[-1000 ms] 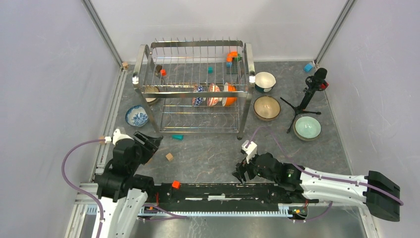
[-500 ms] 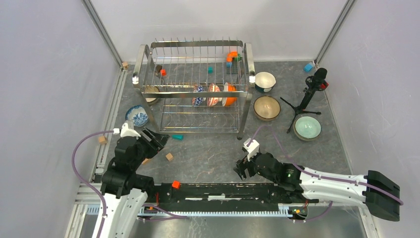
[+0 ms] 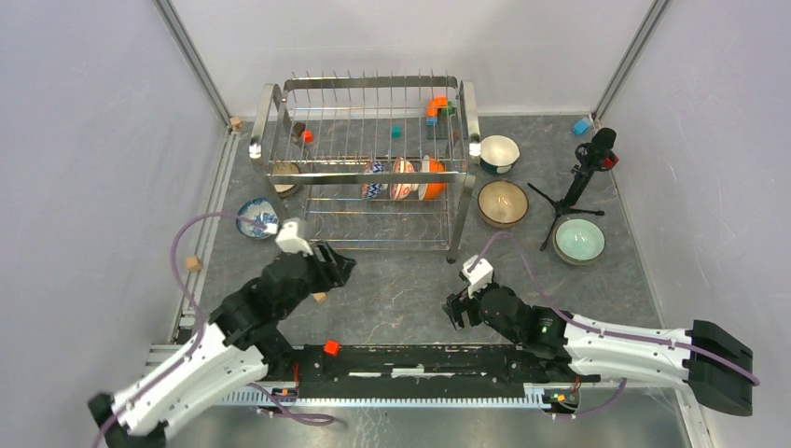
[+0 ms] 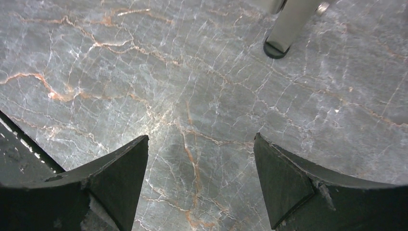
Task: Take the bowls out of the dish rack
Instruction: Pick up the bowl from the dish rack.
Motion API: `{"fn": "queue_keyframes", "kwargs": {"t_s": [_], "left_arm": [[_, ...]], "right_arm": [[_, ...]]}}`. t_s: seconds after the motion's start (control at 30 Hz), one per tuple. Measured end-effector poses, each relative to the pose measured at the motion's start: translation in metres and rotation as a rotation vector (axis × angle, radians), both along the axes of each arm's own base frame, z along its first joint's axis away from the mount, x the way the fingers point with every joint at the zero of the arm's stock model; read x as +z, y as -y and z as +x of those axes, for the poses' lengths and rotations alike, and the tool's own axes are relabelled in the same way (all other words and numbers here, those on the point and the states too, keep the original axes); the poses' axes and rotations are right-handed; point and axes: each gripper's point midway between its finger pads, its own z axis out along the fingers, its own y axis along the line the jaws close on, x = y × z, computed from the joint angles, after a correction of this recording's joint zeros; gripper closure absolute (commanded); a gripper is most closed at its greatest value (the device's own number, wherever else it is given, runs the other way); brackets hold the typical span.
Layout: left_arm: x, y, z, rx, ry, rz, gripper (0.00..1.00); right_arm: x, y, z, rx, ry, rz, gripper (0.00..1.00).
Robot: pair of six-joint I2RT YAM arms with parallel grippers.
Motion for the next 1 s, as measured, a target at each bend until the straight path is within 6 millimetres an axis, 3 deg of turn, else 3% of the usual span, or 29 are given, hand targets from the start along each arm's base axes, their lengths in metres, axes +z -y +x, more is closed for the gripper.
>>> {"fn": "queue_keyframes", "kwargs": {"t_s": [0.17, 0.3, 0.53, 0.73, 0.87, 1.0], "left_arm": [[-0.012, 0.047, -0.008, -0.107, 0.069, 0.148, 0.26], [-0.018, 0.069, 0.001, -0.104, 0.19, 0.218, 0.23], [-0.034, 0.067, 0.034, -0.026, 0.365, 0.307, 0.21], [-0.017, 0.062, 0.075, 0.031, 0.415, 0.219, 0.21], [-0.001, 0.061, 0.101, 0.027, 0.471, 0.119, 0.26], [-0.007, 0.057, 0.12, 0.035, 0.485, 0.111, 0.31]], "right_arm": [[0.013, 0.002, 0.007, -0.031, 0.041, 0.033, 0.14], [0.026, 0.002, 0.01, -0.049, 0.07, 0.08, 0.15], [0.036, 0.006, 0.011, -0.066, 0.104, 0.149, 0.15], [0.029, 0.009, 0.009, -0.063, 0.104, 0.161, 0.15], [0.03, 0.006, 0.007, -0.05, 0.1, 0.193, 0.15], [0.027, 0.003, 0.004, -0.033, 0.089, 0.212, 0.15]]}}
